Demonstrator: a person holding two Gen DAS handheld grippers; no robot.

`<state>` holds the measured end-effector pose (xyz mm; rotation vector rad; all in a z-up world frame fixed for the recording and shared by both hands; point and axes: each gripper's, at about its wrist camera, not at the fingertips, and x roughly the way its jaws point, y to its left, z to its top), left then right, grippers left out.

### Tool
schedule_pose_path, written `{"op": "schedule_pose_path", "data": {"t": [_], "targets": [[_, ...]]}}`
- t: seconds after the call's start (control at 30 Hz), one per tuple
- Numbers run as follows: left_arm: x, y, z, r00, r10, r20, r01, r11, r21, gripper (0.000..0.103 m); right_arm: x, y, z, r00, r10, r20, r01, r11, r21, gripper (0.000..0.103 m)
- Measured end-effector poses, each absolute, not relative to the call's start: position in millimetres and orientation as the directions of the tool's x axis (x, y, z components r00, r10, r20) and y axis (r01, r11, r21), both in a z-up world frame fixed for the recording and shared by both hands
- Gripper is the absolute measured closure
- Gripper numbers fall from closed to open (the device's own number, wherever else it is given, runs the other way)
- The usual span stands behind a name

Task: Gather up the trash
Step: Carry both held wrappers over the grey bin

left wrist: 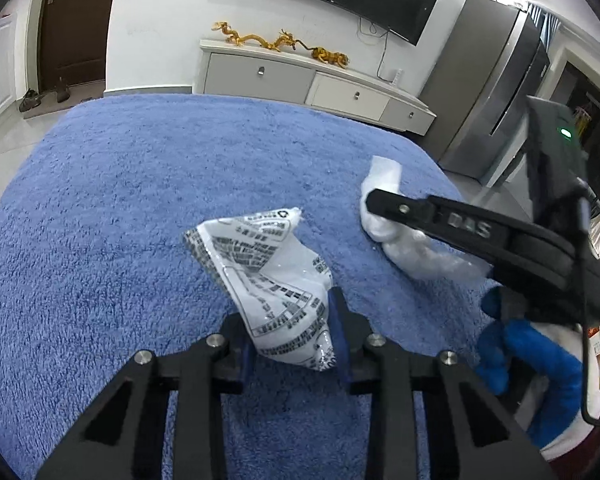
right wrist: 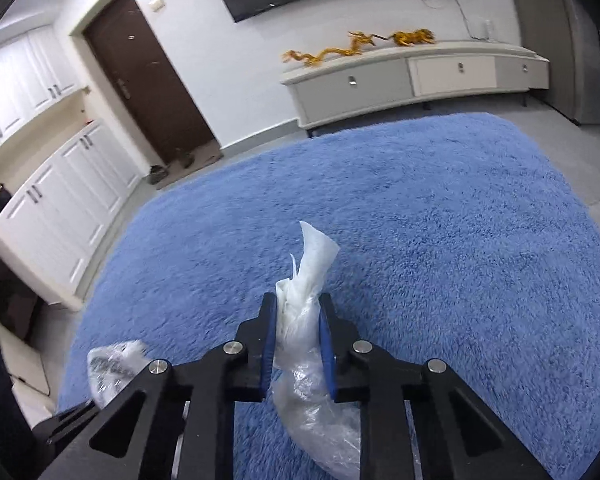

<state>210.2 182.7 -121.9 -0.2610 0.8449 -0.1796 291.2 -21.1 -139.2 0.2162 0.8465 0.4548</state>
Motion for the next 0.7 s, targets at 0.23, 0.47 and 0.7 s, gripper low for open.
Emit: {"op": "schedule_pose_path", "data": {"t": [0.23,0.47,0.7], "targets": [[185.9,177.3,-100.4,0.685,-0.261,-0.680,0.055,0.949,-0.310,0.074,264.9,-51.1,-114.9,0.606,0.508,-0.612,-0.295,0.858,0.421,0.085],[164.9,146.4,-62.4,0.718,-0.271,-0.641,0.108,0.954,-0.281,0.074,232.7,-105.0,-76.2,0.689,0.488,-0.536,-0.260,0.857,0.445,0.085],[151.1,76.9,-33.4,0.718,-0.308,-0.624,0.210,0.951,-0.228,0.074,191.5,-178.5,-46.8,0.776,0.427,-0.464,-0.202,0.865,0.459,0.085]]}}
